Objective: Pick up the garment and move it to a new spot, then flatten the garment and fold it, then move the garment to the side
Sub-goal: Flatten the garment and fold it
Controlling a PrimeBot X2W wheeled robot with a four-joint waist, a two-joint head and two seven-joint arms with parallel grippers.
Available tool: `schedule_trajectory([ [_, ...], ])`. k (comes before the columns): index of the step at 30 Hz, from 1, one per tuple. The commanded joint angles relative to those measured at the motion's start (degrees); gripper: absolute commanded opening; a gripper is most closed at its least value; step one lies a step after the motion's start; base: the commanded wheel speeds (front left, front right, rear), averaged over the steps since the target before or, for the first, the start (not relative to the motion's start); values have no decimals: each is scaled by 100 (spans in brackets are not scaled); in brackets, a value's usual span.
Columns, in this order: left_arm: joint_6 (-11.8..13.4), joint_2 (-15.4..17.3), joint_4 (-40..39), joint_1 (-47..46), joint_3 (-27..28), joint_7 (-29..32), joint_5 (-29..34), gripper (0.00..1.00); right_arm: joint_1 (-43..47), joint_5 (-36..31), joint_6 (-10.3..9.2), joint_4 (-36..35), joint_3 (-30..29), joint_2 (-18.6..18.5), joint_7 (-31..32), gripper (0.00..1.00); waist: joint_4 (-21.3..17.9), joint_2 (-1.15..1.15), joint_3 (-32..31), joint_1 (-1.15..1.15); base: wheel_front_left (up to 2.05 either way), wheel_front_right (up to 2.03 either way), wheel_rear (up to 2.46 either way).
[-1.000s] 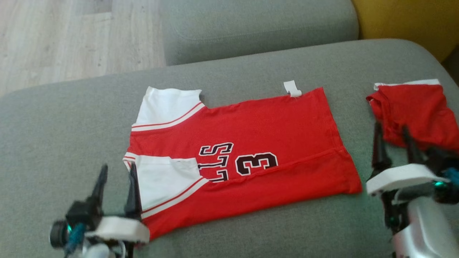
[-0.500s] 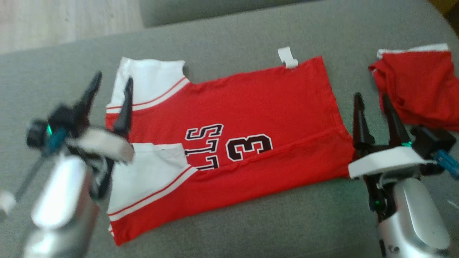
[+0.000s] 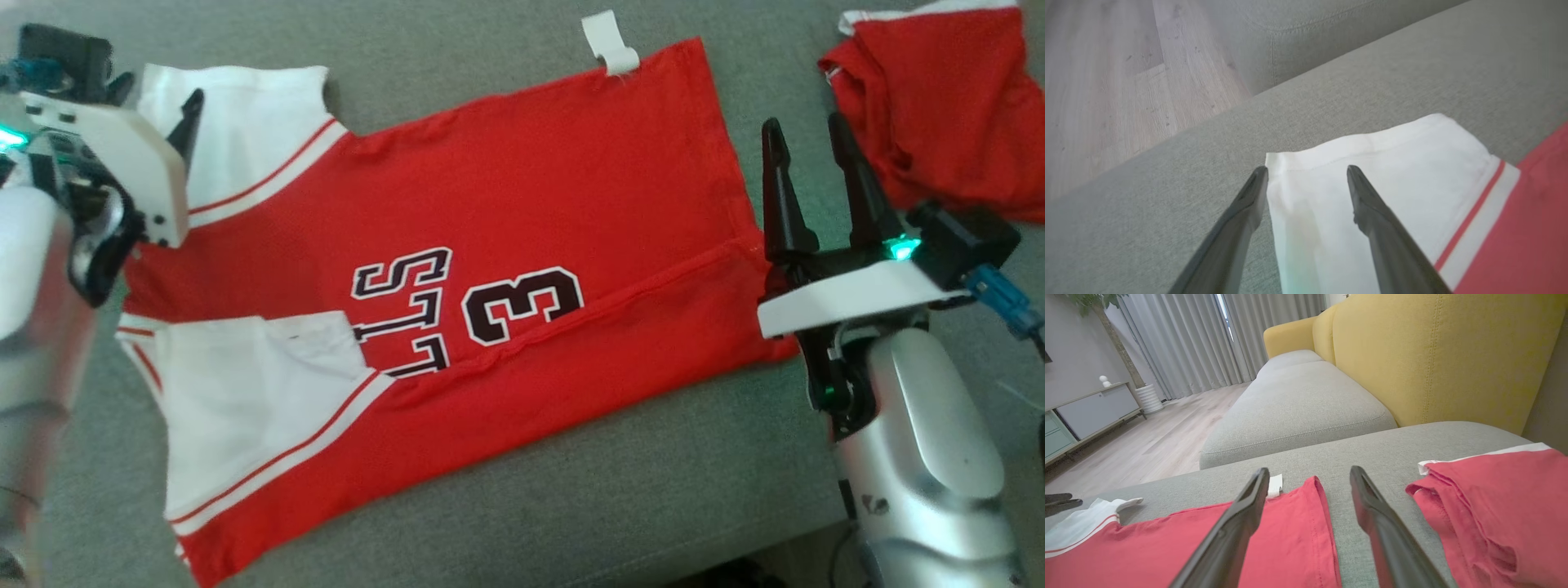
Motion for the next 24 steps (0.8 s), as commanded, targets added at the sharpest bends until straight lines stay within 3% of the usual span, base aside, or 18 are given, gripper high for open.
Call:
schedule_trajectory([
  [1,12,360,-65,-350,115,55,-73,100,-167,40,37,-182,137,-17,-80,100,-128,0,155,-2,0,0,0],
  [7,11,580,496,-677,-67,133,-258,100,-291,113,37,-191,263,-17,-172,100,-231,0,340,-2,0,0,0],
  [18,10,522,935,-904,-382,437,-940,100,-335,137,37,-140,245,-17,-246,100,-299,0,488,-2,0,0,0],
  [19,10,507,924,-901,-443,532,-1034,78,-339,128,37,-128,229,-17,-247,100,-296,0,490,-2,0,0,0],
  [20,10,494,895,-891,-510,619,-1126,18,-344,116,37,-113,207,-17,-248,100,-290,0,488,-2,0,0,0],
  [21,10,484,845,-877,-576,678,-1217,0,-349,105,37,-99,182,-17,-249,100,-281,0,483,-2,0,0,0],
  [24,10,483,694,-855,-684,582,-1430,0,-371,42,37,-68,89,-17,-240,100,-229,0,439,-2,0,0,0],
])
